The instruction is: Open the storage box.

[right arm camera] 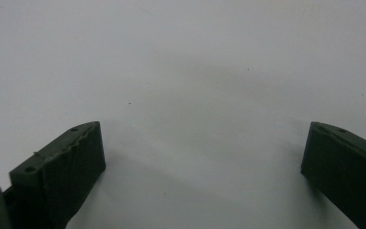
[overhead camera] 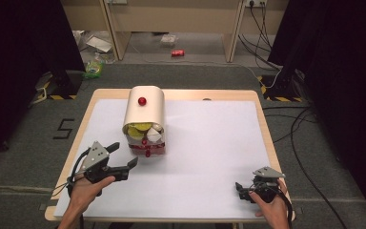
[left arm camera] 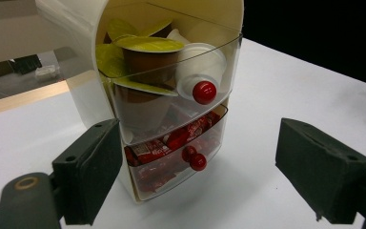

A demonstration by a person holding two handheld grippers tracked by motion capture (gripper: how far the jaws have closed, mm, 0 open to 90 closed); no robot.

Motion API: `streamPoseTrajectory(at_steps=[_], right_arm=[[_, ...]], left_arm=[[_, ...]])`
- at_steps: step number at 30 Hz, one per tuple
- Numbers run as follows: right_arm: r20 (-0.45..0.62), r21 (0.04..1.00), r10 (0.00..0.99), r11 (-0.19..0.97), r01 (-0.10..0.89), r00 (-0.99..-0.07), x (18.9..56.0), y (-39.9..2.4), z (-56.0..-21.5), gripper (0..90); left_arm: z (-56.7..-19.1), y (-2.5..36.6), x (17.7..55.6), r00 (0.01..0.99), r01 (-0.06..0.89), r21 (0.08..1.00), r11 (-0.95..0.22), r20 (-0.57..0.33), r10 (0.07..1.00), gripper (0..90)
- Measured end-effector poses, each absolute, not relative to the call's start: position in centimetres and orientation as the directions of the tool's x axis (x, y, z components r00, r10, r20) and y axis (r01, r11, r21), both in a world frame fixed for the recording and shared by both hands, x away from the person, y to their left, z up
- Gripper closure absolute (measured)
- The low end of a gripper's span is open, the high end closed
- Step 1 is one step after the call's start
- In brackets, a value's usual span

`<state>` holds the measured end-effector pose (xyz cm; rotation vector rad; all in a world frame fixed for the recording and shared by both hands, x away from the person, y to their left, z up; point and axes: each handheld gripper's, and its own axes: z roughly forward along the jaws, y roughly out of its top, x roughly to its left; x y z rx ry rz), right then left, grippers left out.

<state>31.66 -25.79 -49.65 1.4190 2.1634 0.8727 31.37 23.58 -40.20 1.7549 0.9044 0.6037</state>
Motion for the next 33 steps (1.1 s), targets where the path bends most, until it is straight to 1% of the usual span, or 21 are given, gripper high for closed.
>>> streamPoseTrajectory(at_steps=[14,21,33], right_arm=[[0.003,0.692,0.917,0.286,0.662,-0.399,31.7,-25.8,-49.7,1.0],[0.003,0.693,0.917,0.287,0.662,-0.400,31.7,-25.8,-49.7,0.8],[0.003,0.692,0.916,0.287,0.662,-0.400,31.7,-25.8,-49.7,0.8]], left_arm=[[-38.9,22.3,31.6,0.610,0.256,0.945,-0.204,0.006,0.792,15.8],[-38.4,21.7,32.0,0.617,0.241,0.945,-0.221,0.026,0.786,15.8],[-37.9,21.0,33.1,0.624,0.227,0.948,-0.224,0.035,0.781,15.5]])
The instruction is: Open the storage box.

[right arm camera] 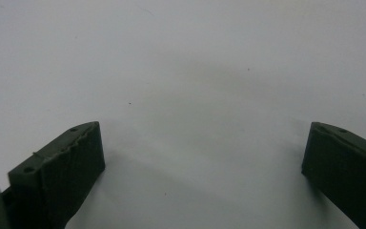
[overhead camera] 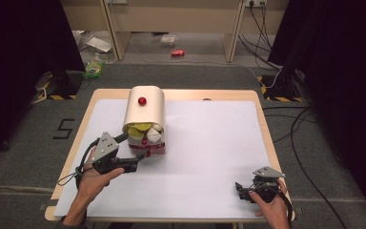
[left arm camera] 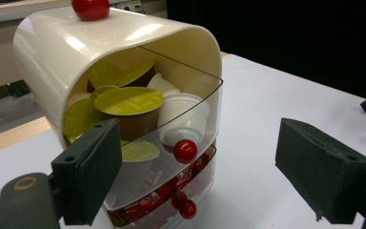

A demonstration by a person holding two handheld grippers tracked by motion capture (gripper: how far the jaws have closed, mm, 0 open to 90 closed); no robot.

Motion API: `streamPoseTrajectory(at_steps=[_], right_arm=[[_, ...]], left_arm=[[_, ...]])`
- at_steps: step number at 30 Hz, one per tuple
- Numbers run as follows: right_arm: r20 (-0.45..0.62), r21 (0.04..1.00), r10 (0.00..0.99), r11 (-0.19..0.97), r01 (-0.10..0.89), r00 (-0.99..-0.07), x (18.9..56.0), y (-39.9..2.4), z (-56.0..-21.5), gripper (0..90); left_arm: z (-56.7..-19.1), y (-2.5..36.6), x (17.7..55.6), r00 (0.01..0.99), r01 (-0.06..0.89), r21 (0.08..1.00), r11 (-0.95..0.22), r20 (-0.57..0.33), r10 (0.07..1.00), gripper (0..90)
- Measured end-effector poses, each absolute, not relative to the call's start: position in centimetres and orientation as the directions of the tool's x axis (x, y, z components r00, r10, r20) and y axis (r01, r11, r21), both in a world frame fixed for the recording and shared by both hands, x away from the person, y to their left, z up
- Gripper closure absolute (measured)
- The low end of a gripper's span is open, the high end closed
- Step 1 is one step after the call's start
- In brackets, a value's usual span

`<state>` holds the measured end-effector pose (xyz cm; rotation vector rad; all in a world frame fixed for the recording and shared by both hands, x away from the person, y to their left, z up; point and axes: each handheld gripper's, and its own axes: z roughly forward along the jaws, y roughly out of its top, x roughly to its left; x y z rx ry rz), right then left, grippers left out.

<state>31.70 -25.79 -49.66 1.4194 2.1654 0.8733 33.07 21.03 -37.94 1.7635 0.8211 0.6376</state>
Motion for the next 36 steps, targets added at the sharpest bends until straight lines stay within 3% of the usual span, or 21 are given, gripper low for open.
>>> streamPoseTrajectory(at_steps=[36], right_arm=[[0.003,0.692,0.916,0.287,0.662,-0.400,31.7,-25.8,-49.7,0.8]], left_arm=[[-38.4,19.9,35.8,0.618,0.277,0.926,-0.257,0.034,0.785,15.4]])
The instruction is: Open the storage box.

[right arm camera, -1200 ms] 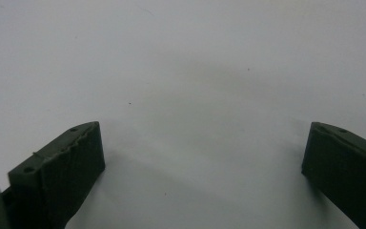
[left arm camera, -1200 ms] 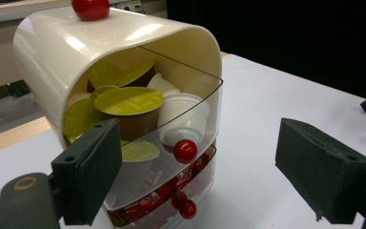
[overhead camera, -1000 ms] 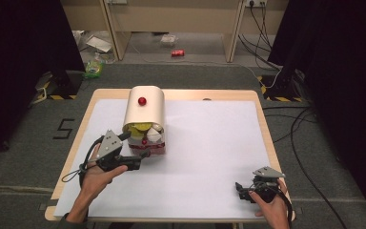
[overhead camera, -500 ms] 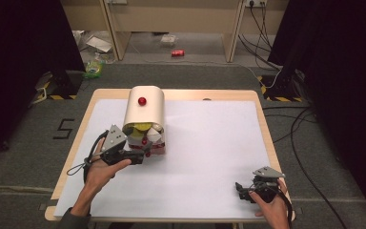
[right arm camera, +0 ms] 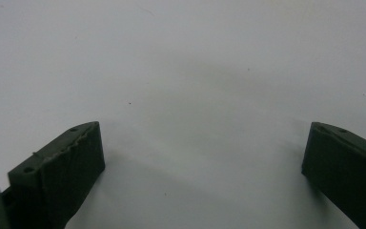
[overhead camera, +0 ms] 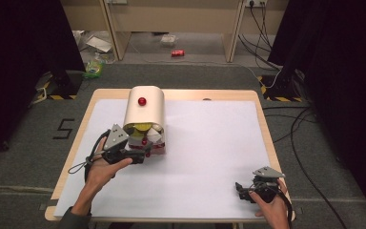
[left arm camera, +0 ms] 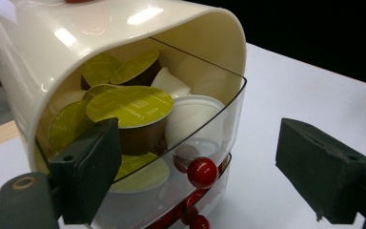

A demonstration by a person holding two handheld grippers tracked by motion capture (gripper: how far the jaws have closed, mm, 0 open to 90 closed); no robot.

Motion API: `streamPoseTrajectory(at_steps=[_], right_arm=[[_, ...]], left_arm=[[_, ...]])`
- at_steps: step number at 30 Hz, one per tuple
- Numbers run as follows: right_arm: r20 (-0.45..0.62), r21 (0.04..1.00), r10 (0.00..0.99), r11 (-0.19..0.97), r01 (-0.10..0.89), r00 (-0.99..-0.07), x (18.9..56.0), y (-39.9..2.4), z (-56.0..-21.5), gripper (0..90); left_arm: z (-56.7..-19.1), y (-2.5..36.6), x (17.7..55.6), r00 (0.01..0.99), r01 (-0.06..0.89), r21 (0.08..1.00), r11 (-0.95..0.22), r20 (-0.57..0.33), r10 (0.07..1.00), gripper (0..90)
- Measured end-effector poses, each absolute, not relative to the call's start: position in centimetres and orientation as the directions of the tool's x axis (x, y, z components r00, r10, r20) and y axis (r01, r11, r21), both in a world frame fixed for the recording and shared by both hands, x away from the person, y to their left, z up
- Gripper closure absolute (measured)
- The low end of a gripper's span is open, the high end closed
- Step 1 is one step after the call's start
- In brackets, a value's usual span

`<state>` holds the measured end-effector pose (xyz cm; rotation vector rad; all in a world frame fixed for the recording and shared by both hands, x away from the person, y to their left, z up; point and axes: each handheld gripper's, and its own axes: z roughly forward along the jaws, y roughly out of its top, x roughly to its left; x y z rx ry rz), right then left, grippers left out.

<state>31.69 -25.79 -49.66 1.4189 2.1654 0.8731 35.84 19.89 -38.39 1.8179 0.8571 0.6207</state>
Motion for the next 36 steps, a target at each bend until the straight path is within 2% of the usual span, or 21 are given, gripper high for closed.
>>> streamPoseTrajectory(at_steps=[20,36], right_arm=[[0.002,0.692,0.916,0.287,0.662,-0.400,31.7,-25.8,-49.7,0.8],[0.003,0.692,0.916,0.287,0.662,-0.400,31.7,-25.8,-49.7,0.8]], left_arm=[[-38.5,20.1,33.8,0.643,0.289,0.924,-0.248,0.004,0.766,15.4],[-38.9,20.1,32.5,0.646,0.271,0.930,-0.248,0.015,0.763,15.4]])
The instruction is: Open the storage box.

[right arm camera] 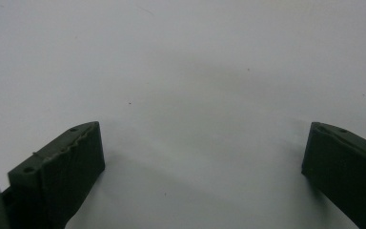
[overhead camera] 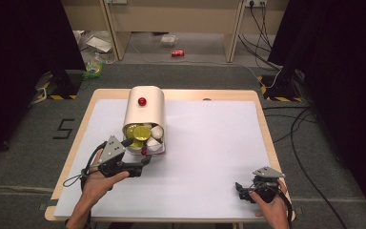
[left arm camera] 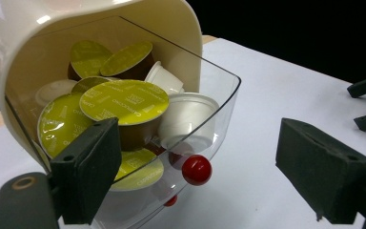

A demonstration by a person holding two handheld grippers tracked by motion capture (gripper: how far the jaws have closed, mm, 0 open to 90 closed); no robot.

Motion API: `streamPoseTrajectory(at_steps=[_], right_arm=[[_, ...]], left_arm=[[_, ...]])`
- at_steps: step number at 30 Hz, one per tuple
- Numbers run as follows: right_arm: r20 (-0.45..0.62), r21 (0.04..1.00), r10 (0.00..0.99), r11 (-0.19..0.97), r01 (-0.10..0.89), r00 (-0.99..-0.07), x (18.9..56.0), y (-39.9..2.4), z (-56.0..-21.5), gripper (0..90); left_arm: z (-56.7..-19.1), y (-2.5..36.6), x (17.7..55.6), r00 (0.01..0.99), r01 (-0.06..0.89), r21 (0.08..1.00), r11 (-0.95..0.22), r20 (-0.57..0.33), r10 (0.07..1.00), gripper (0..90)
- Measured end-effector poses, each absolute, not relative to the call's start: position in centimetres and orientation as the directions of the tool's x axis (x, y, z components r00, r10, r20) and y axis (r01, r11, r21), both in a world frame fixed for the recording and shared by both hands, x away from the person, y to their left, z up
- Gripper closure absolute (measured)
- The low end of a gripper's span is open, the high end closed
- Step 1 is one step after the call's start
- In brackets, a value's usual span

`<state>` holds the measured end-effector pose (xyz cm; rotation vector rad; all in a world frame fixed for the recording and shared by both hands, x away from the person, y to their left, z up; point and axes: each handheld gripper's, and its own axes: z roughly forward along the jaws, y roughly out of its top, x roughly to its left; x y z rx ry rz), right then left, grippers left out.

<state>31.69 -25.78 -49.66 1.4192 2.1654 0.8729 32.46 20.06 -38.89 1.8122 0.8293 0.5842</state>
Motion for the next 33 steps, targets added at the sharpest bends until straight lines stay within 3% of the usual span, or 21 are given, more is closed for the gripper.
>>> streamPoseTrajectory(at_steps=[33], right_arm=[[0.002,0.692,0.916,0.287,0.662,-0.400,31.7,-25.8,-49.7,0.8]], left_arm=[[-39.7,19.9,29.7,0.654,0.253,0.931,-0.264,0.037,0.755,15.4]])
